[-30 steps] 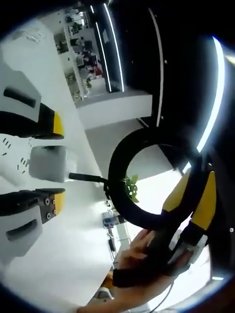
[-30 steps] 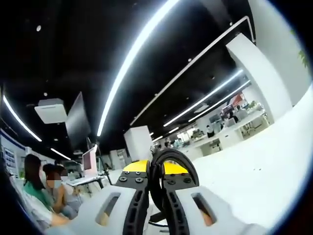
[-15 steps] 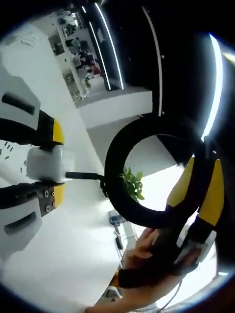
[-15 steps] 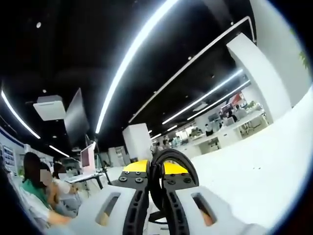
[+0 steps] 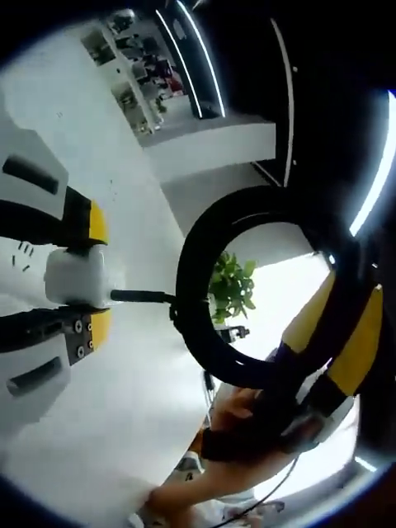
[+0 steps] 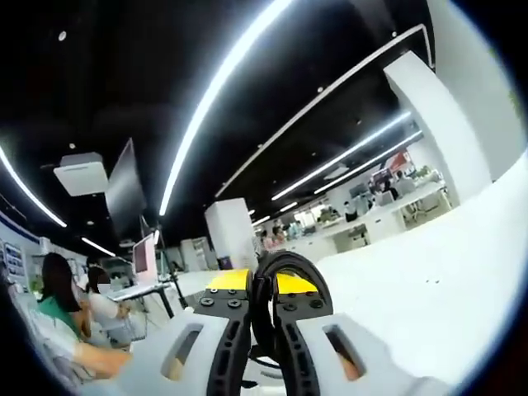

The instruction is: Straighten the power strip on the desk, plug the charger into it

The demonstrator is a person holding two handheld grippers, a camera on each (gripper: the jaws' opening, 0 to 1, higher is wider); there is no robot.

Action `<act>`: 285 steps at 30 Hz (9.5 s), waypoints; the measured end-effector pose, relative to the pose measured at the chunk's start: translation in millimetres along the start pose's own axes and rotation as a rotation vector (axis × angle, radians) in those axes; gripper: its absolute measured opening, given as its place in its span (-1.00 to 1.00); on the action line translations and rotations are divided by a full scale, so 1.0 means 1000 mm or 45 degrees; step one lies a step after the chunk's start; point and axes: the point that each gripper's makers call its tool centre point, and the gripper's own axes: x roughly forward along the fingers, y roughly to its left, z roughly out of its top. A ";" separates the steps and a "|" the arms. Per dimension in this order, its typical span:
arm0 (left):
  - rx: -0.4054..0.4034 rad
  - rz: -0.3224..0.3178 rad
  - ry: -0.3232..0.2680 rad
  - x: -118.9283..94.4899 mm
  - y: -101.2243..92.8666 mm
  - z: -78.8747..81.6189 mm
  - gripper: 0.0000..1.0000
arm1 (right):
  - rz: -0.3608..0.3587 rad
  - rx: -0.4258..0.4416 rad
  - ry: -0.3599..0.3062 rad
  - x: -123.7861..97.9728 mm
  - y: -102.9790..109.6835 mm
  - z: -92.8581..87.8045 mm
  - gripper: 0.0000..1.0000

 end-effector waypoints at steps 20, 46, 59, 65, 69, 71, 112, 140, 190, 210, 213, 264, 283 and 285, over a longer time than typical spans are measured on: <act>-0.170 -0.418 -0.061 0.017 0.000 0.001 -0.48 | -0.052 -0.087 0.116 0.019 -0.008 -0.005 -0.87; -0.032 -0.422 0.009 0.026 0.001 -0.019 -0.48 | -0.100 -0.102 0.125 0.014 -0.020 -0.022 -0.86; 0.041 -0.413 0.089 0.029 0.003 -0.025 -0.48 | -0.314 -0.207 0.045 0.003 -0.052 -0.005 0.13; -0.002 -0.398 0.064 0.027 0.003 -0.025 -0.48 | -0.351 -0.225 0.063 -0.009 -0.058 -0.009 0.15; 0.019 -0.393 0.087 0.028 0.003 -0.024 -0.48 | -0.369 -0.199 0.078 -0.014 -0.065 -0.015 0.13; 0.037 -0.378 0.102 0.027 0.001 -0.025 -0.47 | -0.378 -0.180 0.076 -0.016 -0.068 -0.019 0.10; -0.235 -0.165 0.036 -0.006 0.022 -0.023 0.40 | -0.390 -0.014 0.126 -0.034 -0.078 -0.058 0.18; -0.340 0.162 -0.320 -0.099 0.045 0.036 0.98 | -0.279 -0.060 0.221 -0.027 -0.054 -0.068 0.25; -0.270 0.454 -0.201 -0.167 0.016 0.021 0.98 | 0.144 -0.682 0.527 -0.025 -0.053 -0.083 0.99; -0.302 0.460 -0.228 -0.171 0.012 0.017 0.98 | 0.383 -0.813 0.943 -0.007 -0.073 -0.120 0.67; -0.317 0.459 -0.240 -0.172 0.012 0.016 0.98 | 0.392 -0.837 1.019 -0.007 -0.078 -0.126 0.57; -0.295 0.557 -0.211 -0.184 0.022 0.004 0.98 | 0.440 -1.007 1.409 -0.002 -0.089 -0.158 -0.48; -0.304 0.561 -0.183 -0.183 0.024 -0.003 0.98 | 0.506 -0.994 1.633 -0.001 -0.095 -0.162 -0.53; -0.307 0.563 -0.173 -0.183 0.025 -0.006 0.98 | 0.505 -0.896 1.675 0.001 -0.097 -0.163 -0.53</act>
